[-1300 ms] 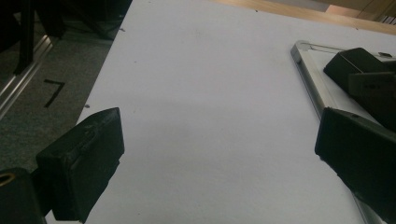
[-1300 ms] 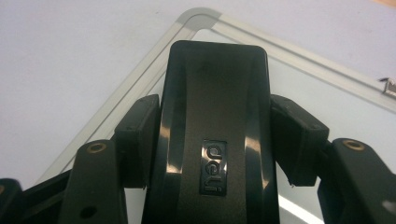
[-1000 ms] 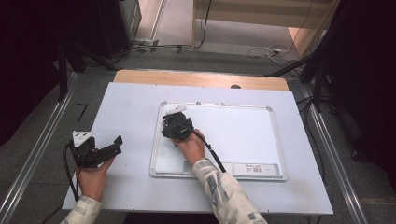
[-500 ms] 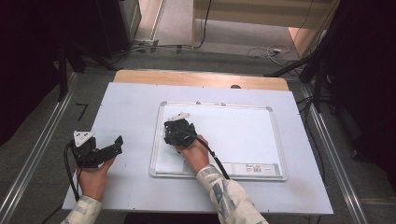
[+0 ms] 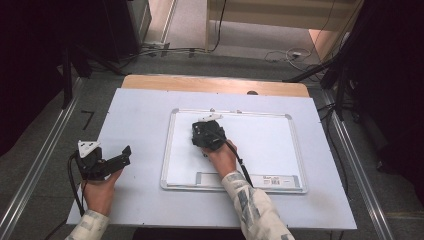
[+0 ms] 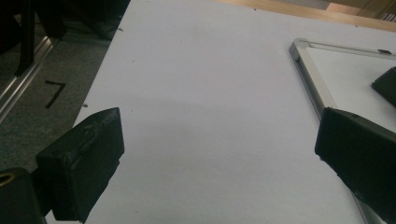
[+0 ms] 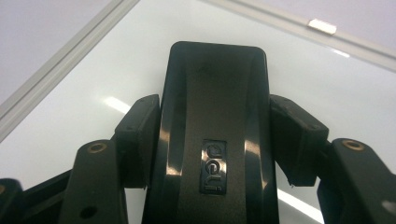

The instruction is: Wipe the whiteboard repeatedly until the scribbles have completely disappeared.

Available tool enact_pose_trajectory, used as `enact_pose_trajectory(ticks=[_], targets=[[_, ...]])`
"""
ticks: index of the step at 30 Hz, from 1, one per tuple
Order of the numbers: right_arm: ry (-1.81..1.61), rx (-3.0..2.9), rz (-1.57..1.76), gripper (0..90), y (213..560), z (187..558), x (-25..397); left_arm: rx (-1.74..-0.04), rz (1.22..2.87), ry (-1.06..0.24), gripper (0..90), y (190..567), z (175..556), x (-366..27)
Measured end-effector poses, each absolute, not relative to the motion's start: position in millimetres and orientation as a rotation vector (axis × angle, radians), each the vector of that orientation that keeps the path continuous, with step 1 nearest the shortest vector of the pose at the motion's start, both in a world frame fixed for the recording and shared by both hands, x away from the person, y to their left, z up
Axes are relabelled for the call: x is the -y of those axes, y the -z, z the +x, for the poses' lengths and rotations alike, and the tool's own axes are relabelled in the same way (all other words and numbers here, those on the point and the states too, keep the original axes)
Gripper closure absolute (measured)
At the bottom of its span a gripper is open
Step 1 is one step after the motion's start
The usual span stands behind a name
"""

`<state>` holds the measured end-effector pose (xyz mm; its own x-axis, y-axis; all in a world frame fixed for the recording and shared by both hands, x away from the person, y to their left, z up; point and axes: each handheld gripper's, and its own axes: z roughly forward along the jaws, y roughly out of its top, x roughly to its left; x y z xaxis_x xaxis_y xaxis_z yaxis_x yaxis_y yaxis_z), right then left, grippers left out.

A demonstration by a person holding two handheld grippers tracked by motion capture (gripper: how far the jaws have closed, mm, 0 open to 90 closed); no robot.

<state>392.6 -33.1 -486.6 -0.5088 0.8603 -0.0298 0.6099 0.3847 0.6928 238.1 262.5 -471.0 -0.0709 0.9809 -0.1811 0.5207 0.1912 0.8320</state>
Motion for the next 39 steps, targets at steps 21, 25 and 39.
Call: enact_pose_trajectory(ticks=[21, 25, 39], targets=[[-0.892, -2.314, 1.184, 36.3, 487, 405, -11, -1.702, 1.429, -0.756, 1.9, 472, 239, -264], [-0.903, -2.328, 1.191, 36.4, 486, 397, -6, -1.705, 1.422, -0.758, 1.9, 472, 238, -264], [-1.018, -2.283, 1.107, 36.5, 440, 367, 10, -1.708, 1.431, -0.772, 1.9, 472, 237, -262]])
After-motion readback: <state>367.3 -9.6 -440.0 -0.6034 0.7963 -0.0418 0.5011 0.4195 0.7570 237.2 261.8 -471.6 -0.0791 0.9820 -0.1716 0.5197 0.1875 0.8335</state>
